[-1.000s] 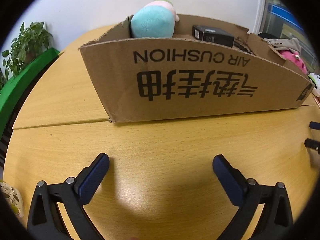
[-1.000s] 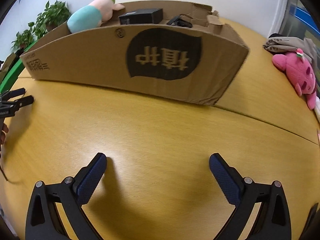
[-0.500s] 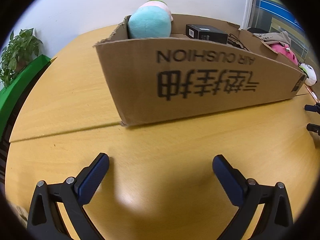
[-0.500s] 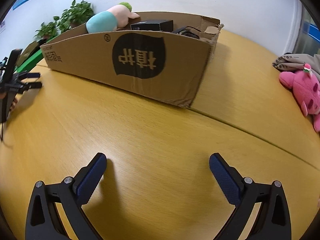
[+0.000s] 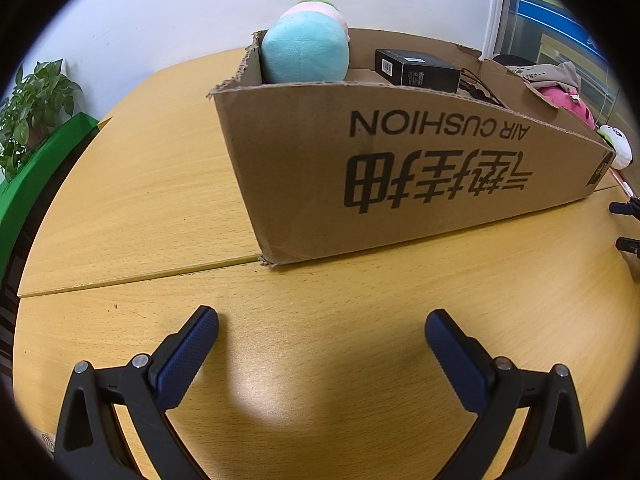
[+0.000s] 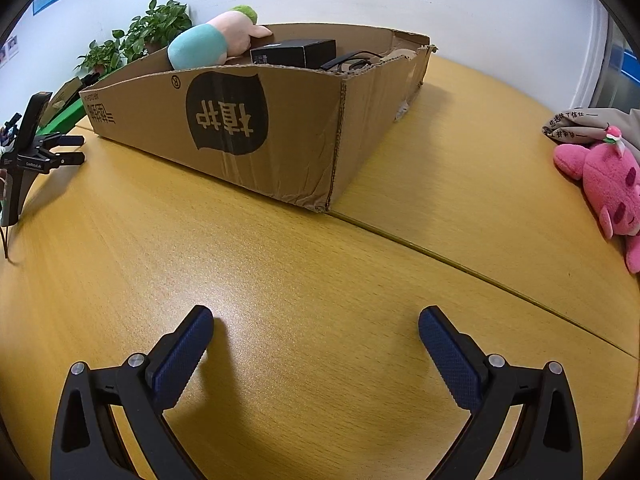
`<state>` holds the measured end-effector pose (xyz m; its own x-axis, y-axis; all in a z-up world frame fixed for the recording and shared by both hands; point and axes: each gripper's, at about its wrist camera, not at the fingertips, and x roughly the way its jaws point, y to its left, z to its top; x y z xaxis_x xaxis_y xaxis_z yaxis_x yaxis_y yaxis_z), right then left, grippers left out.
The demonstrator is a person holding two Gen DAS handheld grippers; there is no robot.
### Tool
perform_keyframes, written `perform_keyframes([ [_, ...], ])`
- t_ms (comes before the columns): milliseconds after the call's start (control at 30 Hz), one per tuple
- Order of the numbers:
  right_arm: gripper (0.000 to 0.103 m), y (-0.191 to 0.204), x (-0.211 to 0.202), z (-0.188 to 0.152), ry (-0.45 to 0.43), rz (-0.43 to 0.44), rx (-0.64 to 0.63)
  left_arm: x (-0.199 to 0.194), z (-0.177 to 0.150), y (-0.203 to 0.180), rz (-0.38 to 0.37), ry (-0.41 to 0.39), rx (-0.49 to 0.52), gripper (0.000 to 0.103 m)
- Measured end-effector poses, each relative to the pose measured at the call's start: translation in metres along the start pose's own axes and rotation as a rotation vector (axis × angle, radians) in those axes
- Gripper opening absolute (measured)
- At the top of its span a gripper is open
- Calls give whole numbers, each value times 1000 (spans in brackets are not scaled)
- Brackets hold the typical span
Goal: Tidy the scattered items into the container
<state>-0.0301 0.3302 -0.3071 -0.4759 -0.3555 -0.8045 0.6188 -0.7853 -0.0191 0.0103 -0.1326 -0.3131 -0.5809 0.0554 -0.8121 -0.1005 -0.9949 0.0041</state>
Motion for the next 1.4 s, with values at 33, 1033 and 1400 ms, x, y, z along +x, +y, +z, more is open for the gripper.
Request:
perform_keyframes([
  [33, 103, 0, 0, 0, 0, 0, 0, 0, 0, 0, 0, 0, 0, 103],
  [1033, 103, -3, 7, 10, 3, 0, -1, 0, 0, 1, 0, 0, 1, 103],
  [1400, 103, -3, 6, 9, 4, 1, -1, 0, 2, 1, 1, 0, 2, 103],
])
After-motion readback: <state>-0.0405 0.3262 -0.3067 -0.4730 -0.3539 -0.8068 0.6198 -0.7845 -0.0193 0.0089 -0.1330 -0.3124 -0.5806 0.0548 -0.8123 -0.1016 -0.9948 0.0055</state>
